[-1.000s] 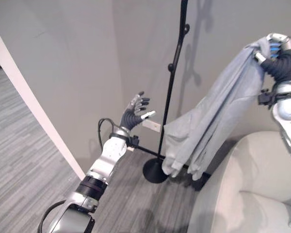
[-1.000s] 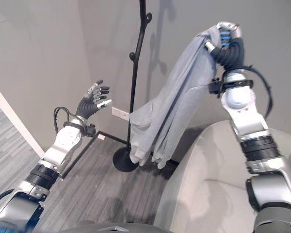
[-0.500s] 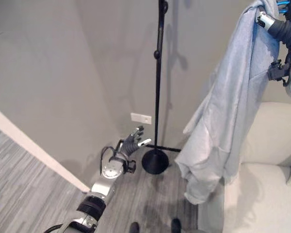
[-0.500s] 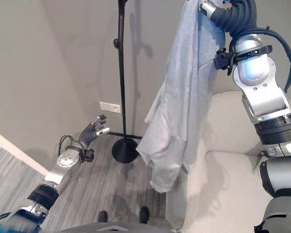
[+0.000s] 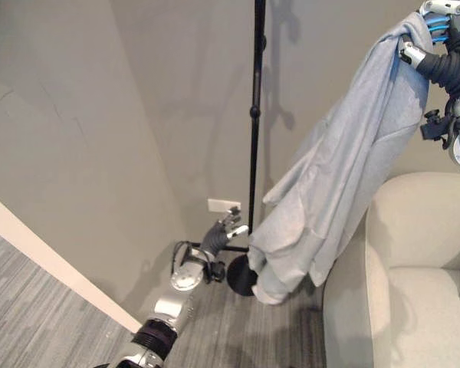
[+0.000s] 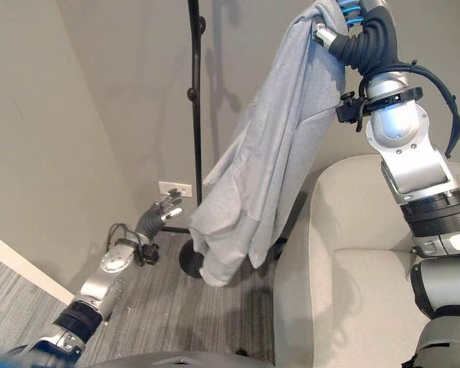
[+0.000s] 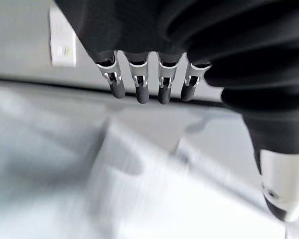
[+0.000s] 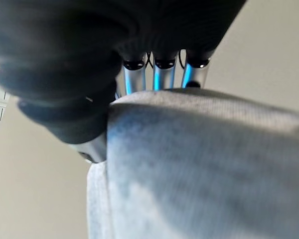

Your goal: Hang the clothes on the sofa on the clothes rack.

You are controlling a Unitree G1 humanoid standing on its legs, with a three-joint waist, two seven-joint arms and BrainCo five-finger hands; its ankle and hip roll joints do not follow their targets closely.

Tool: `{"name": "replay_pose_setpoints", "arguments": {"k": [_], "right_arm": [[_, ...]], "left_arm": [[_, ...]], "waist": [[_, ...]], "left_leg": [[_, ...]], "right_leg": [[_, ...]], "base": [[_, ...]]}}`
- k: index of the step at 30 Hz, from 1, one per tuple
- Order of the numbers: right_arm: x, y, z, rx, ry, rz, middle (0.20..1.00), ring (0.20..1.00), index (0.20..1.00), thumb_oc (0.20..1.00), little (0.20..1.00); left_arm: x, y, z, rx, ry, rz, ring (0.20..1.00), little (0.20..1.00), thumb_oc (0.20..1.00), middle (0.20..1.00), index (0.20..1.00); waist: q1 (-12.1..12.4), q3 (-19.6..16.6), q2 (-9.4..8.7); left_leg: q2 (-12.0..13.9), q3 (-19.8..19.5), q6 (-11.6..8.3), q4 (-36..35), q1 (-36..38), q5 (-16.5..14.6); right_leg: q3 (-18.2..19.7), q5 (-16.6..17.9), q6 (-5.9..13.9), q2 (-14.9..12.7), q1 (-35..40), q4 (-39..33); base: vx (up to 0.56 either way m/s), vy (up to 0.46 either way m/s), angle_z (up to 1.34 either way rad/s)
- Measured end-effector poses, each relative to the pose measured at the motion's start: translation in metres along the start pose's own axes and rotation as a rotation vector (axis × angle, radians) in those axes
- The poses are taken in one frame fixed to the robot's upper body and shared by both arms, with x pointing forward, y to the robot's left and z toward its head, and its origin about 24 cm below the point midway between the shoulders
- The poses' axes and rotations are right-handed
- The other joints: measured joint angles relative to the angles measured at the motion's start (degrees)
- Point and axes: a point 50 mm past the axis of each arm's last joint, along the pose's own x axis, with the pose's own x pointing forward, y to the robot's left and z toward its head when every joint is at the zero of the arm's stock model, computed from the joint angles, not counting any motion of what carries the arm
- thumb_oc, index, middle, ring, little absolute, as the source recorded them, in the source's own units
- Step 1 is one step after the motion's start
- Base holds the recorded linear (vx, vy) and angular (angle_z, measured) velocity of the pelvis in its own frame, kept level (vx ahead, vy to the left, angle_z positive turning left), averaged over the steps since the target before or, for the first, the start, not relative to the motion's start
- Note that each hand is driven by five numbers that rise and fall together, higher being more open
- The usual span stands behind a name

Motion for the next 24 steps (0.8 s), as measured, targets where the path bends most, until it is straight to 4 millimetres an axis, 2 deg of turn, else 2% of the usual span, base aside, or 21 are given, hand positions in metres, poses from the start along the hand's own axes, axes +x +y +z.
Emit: {"name": "replay_pose_setpoints", "arguments": {"k": [2, 5, 10, 24], "right_arm": [[0.000, 0.000, 0.000, -0.004, 0.001, -0.007, 0.200, 0.200, 0.200, 0.200, 0.200], [0.000, 0.000, 0.000, -0.036, -0.002, -0.015, 0.200, 0.200, 0.200, 0.200, 0.200], [-0.001, 0.005, -0.002, -0.077, 0.011, 0.006, 0.200, 0.200, 0.200, 0.200, 0.200], [-0.001, 0.016, -0.004, -0.073, 0.017, -0.013, 0.200, 0.200, 0.200, 0.200, 0.200]], "left_arm": [[0.000, -0.009, -0.003, 0.000, 0.015, -0.049, 1.000, 1.000, 1.000, 1.000, 1.000], [0.001, -0.034, -0.014, -0.056, 0.065, -0.151, 1.000, 1.000, 1.000, 1.000, 1.000], [-0.003, -0.051, -0.024, -0.076, 0.132, -0.259, 1.000, 1.000, 1.000, 1.000, 1.000], [-0.002, -0.053, -0.024, -0.120, 0.149, -0.269, 1.000, 1.000, 1.000, 1.000, 1.000]], "waist": [[-0.1, -0.2, 0.12], [-0.1, -0.6, 0.27], [0.0, -0.6, 0.25], [0.1, -0.6, 0.22]], "left_leg": [[0.0, 0.0, 0.08, 0.0, 0.0, 0.1], [0.0, 0.0, 0.32, 0.0, 0.0, 0.2], [0.0, -0.4, 0.04, 0.0, -0.1, 0.4], [0.0, -1.9, 0.03, 0.0, -0.1, 0.4]], "right_leg": [[0.1, 0.1, -0.02, 0.0, 0.0, 0.0], [0.0, 0.1, -0.01, 0.0, 0.0, 0.0], [-0.6, 0.2, -0.20, 0.0, 0.1, 0.0], [-2.1, -0.1, -0.22, 0.0, 0.9, 0.0]], "base": [[0.00, 0.000, 0.00], [0.00, 0.000, 0.00], [0.00, -0.007, 0.05], [0.00, -0.004, 0.05]]}}
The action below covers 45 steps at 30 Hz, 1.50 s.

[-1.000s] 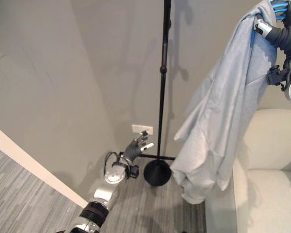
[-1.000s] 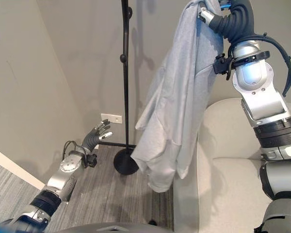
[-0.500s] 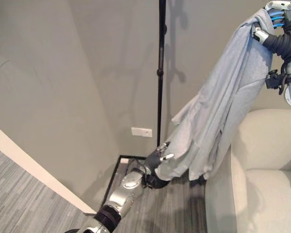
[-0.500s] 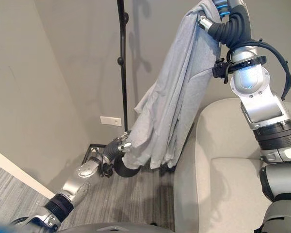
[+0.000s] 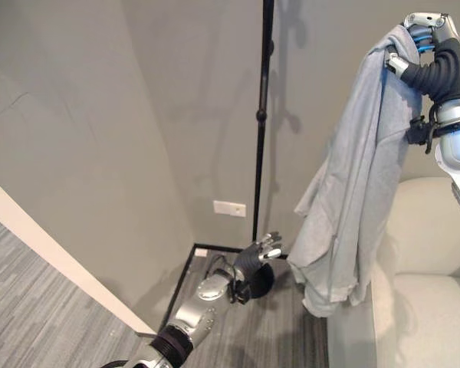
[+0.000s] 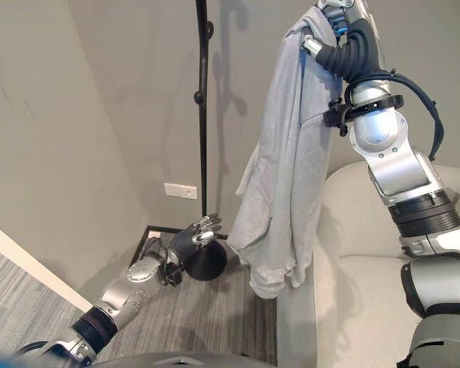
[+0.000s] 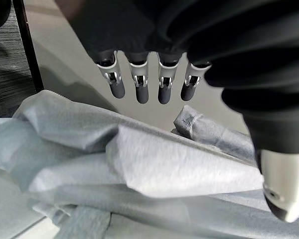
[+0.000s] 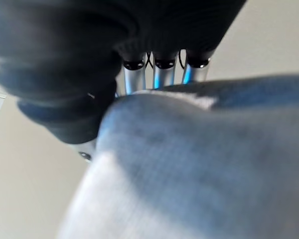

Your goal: Hang the clothes on the sofa on the clothes rack.

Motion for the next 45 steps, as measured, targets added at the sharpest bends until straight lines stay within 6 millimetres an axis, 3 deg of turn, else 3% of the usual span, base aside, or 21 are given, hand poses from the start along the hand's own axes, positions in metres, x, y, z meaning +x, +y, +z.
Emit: {"name": "replay_pose_setpoints", "arguments": {"k": [24, 33, 39, 45], "right_arm": [[0.001, 0.005, 0.012, 0.038, -0.051, 0.000, 0.200, 0.200, 0.200, 0.200, 0.200], [0.002, 0.006, 0.013, 0.049, -0.051, -0.003, 0.200, 0.200, 0.200, 0.200, 0.200], [0.000, 0.004, 0.017, 0.058, -0.072, -0.012, 0.200, 0.200, 0.200, 0.200, 0.200], [-0.001, -0.002, 0.021, 0.075, -0.094, -0.038, 0.200, 0.200, 0.200, 0.200, 0.200]], "left_arm": [[0.007, 0.000, 0.000, 0.031, 0.013, 0.012, 1.000, 1.000, 1.000, 1.000, 1.000], [0.015, 0.004, 0.018, 0.186, -0.015, 0.040, 1.000, 1.000, 1.000, 1.000, 1.000], [0.013, 0.018, 0.031, 0.337, -0.071, 0.156, 1.000, 1.000, 1.000, 1.000, 1.000], [0.013, 0.021, 0.042, 0.583, -0.103, 0.215, 1.000, 1.000, 1.000, 1.000, 1.000]], "waist": [[-0.4, -0.5, -0.60], [-1.7, -0.5, -0.66], [-1.6, -0.5, -0.69], [-1.6, -0.5, -0.82]], "left_leg": [[0.0, 0.7, -0.04, 0.0, -0.4, 0.0], [0.1, 1.3, -0.11, 0.0, -0.1, -0.1], [0.5, 1.8, -0.24, 0.0, 0.0, -0.2], [0.5, 1.7, -0.24, 0.0, 0.0, -0.2]], "right_leg": [[0.7, 0.0, -0.02, 0.0, -0.9, 0.0], [1.4, 0.0, -0.03, 0.2, -0.9, 0.0], [1.5, 0.0, -0.01, 0.5, -0.9, 0.0], [1.4, 0.0, -0.06, 0.5, -1.0, 0.0]], "base": [[0.00, -0.001, -0.01], [0.00, -0.002, -0.03], [0.00, -0.007, -0.03], [0.00, 0.000, 0.00]]}}
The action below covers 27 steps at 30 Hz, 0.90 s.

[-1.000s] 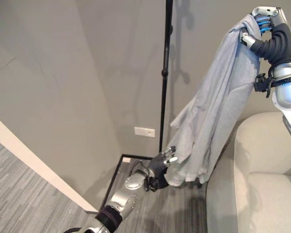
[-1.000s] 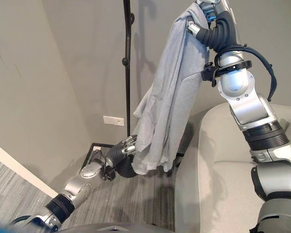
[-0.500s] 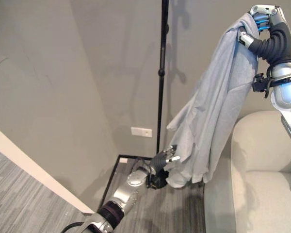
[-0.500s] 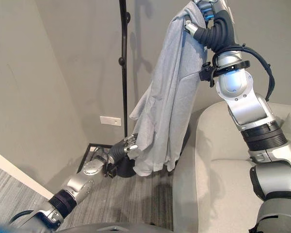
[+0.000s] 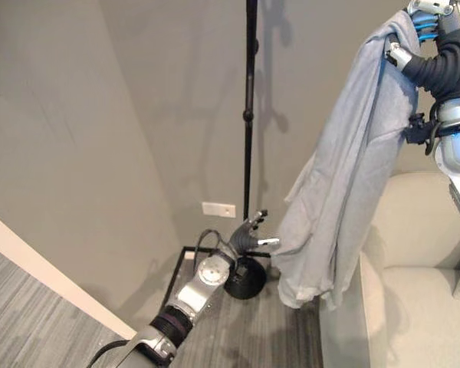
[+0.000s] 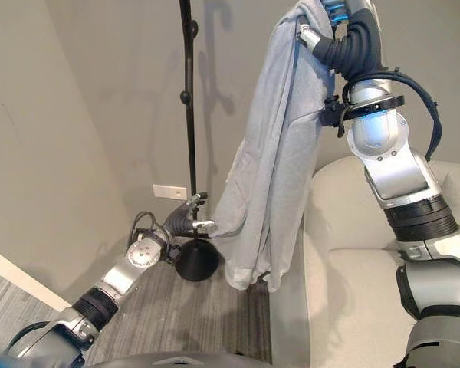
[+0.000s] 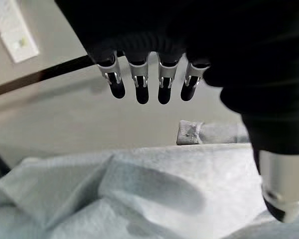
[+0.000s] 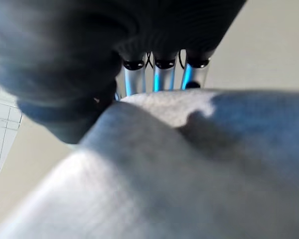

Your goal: Hang the clothes on the sofa on the clothes rack.

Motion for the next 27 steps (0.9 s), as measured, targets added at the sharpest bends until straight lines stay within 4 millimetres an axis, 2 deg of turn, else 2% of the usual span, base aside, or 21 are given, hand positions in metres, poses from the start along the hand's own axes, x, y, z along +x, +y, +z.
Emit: {"name": "replay_pose_setpoints", "arguments": {"k": [8, 23, 24, 25, 27], "right_arm": [[0.000, 0.000, 0.001, 0.007, -0.005, -0.001, 0.200, 0.200, 0.200, 0.200, 0.200], [0.000, -0.008, 0.000, -0.015, 0.003, 0.001, 0.200, 0.200, 0.200, 0.200, 0.200], [0.000, -0.008, 0.000, -0.015, 0.003, 0.001, 0.200, 0.200, 0.200, 0.200, 0.200], [0.000, -0.008, 0.000, -0.015, 0.002, 0.001, 0.200, 0.200, 0.200, 0.200, 0.200], [0.000, -0.008, 0.000, -0.015, 0.001, 0.001, 0.200, 0.200, 0.200, 0.200, 0.200]], "left_arm": [[0.001, -0.005, 0.003, 0.158, -0.026, -0.045, 1.000, 1.000, 1.000, 1.000, 1.000], [0.001, -0.017, 0.013, 0.157, -0.071, -0.139, 1.000, 1.000, 1.000, 1.000, 1.000], [0.001, -0.017, 0.013, 0.157, -0.070, -0.140, 0.517, 0.517, 0.517, 0.517, 0.517], [0.001, -0.017, 0.013, 0.157, -0.070, -0.141, 0.200, 0.200, 0.200, 0.200, 0.200], [0.001, -0.017, 0.013, 0.157, -0.070, -0.144, 0.200, 0.200, 0.200, 0.200, 0.200]], "waist": [[0.0, 0.0, -0.02], [0.0, 0.0, -0.08], [0.0, 0.0, -0.08], [0.0, 0.0, -0.08], [0.0, 0.0, -0.08]], "left_leg": [[0.0, 0.0, -0.02, 0.0, 0.0, 0.0], [0.0, 0.0, -0.03, 0.0, 0.0, 0.0], [0.0, 0.0, -0.04, 0.0, 0.0, 0.0], [0.0, -0.1, -0.03, 0.0, 0.0, 0.0], [0.0, -0.1, -0.03, 0.0, 0.0, 0.0]], "right_leg": [[0.0, 0.0, 0.02, 0.0, 0.0, 0.0], [0.0, -0.1, 0.02, 0.0, 0.0, 0.0], [-0.1, -0.1, 0.02, 0.0, 0.0, 0.0], [-0.1, -0.1, 0.02, 0.0, 0.0, 0.0], [-0.1, -0.1, 0.01, 0.0, 0.0, 0.0]], "base": [[0.00, 0.000, 0.00], [0.00, 0.000, 0.00], [0.00, 0.000, 0.00], [0.00, 0.000, 0.00], [0.00, 0.000, 0.00]]}}
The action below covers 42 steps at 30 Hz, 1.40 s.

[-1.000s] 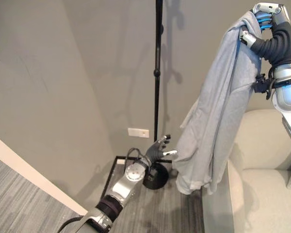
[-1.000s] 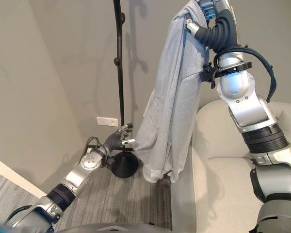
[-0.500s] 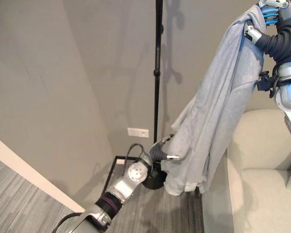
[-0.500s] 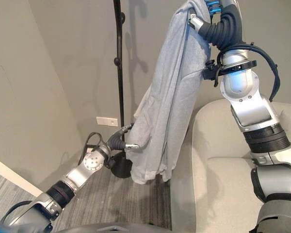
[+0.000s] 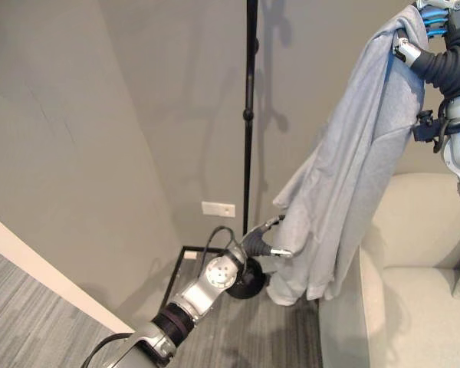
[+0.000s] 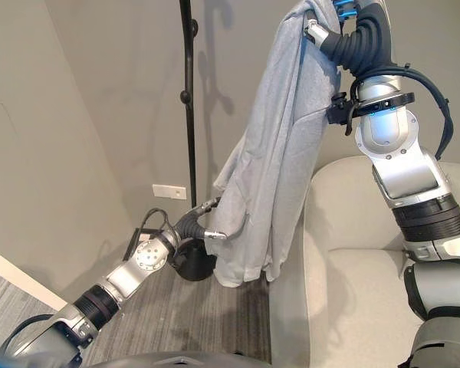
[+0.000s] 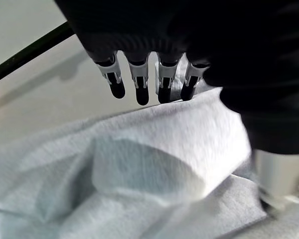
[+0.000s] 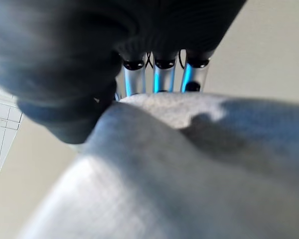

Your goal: Hang the clothes on the sofa on the clothes rack.

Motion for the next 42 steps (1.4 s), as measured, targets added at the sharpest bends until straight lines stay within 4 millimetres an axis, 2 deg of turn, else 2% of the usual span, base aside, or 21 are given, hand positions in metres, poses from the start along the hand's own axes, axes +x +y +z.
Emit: {"name": "replay_pose_setpoints", "arguments": {"k": [10, 16, 31, 33, 38, 39, 42], "right_arm": [[0.001, 0.001, 0.005, 0.008, -0.023, 0.004, 0.200, 0.200, 0.200, 0.200, 0.200], [0.001, 0.001, 0.007, 0.025, -0.027, 0.001, 0.200, 0.200, 0.200, 0.200, 0.200], [0.001, 0.001, 0.007, 0.031, -0.034, -0.001, 0.200, 0.200, 0.200, 0.200, 0.200], [-0.001, 0.000, 0.005, 0.036, -0.025, -0.011, 0.200, 0.200, 0.200, 0.200, 0.200], [-0.010, 0.000, -0.003, 0.057, 0.023, -0.046, 0.200, 0.200, 0.200, 0.200, 0.200], [-0.013, 0.003, -0.007, 0.078, 0.047, -0.061, 0.200, 0.200, 0.200, 0.200, 0.200], [-0.019, 0.006, -0.014, 0.087, 0.089, -0.061, 0.200, 0.200, 0.200, 0.200, 0.200]], "left_arm": [[0.002, 0.004, -0.008, 0.034, 0.038, 0.007, 0.200, 0.200, 0.200, 0.200, 0.200], [0.010, 0.014, 0.000, 0.101, 0.020, 0.020, 0.200, 0.200, 0.200, 0.200, 0.200], [0.010, 0.019, 0.000, 0.102, 0.018, 0.059, 0.200, 0.200, 0.200, 0.200, 0.200], [0.008, 0.030, 0.004, 0.097, 0.002, 0.110, 0.200, 0.200, 0.200, 0.200, 0.200], [-0.007, 0.083, 0.022, 0.119, -0.076, 0.346, 0.200, 0.200, 0.200, 0.200, 0.200], [-0.015, 0.102, 0.031, 0.165, -0.105, 0.390, 0.200, 0.200, 0.200, 0.200, 0.200], [-0.028, 0.132, 0.050, 0.229, -0.175, 0.499, 0.200, 0.200, 0.200, 0.200, 0.200]], "waist": [[-0.2, -0.1, 0.09], [-0.2, -0.2, 0.21], [-0.1, -0.3, 0.28], [0.0, -0.3, 0.18], [0.0, -0.4, 0.32], [0.2, -0.4, 0.37], [0.2, -0.4, 0.65]], "left_leg": [[0.0, 0.1, 0.00, 0.0, 0.1, 0.0], [0.0, 0.1, 0.00, 0.0, 0.1, 0.0], [0.0, 0.1, 0.00, 0.0, 0.1, 0.0], [0.1, 0.1, 0.00, 0.0, 0.1, 0.0], [0.1, 0.0, 0.00, 0.0, 0.1, 0.0], [0.2, -0.1, 0.00, 0.0, 0.1, 0.0], [0.2, -1.0, -0.01, 0.0, 0.3, 0.0]], "right_leg": [[0.2, 0.0, -0.02, 0.0, 0.0, 0.0], [0.1, 0.0, -0.06, 0.0, 0.0, 0.0], [0.1, 0.0, -0.07, 0.0, 0.1, 0.0], [0.1, 0.0, -0.07, 0.1, 0.1, 0.0], [-0.1, 0.0, -0.08, 0.1, 0.2, 0.0], [-0.2, 0.0, -0.19, 0.1, 0.2, 0.0], [-0.9, 0.0, -0.20, 0.1, 0.9, 0.0]], "base": [[0.00, 0.000, 0.00], [0.00, 0.000, 0.00], [0.00, 0.000, 0.00], [0.00, 0.000, 0.00], [0.00, -0.005, 0.01], [0.01, -0.018, 0.05], [0.01, -0.012, 0.14]]}}
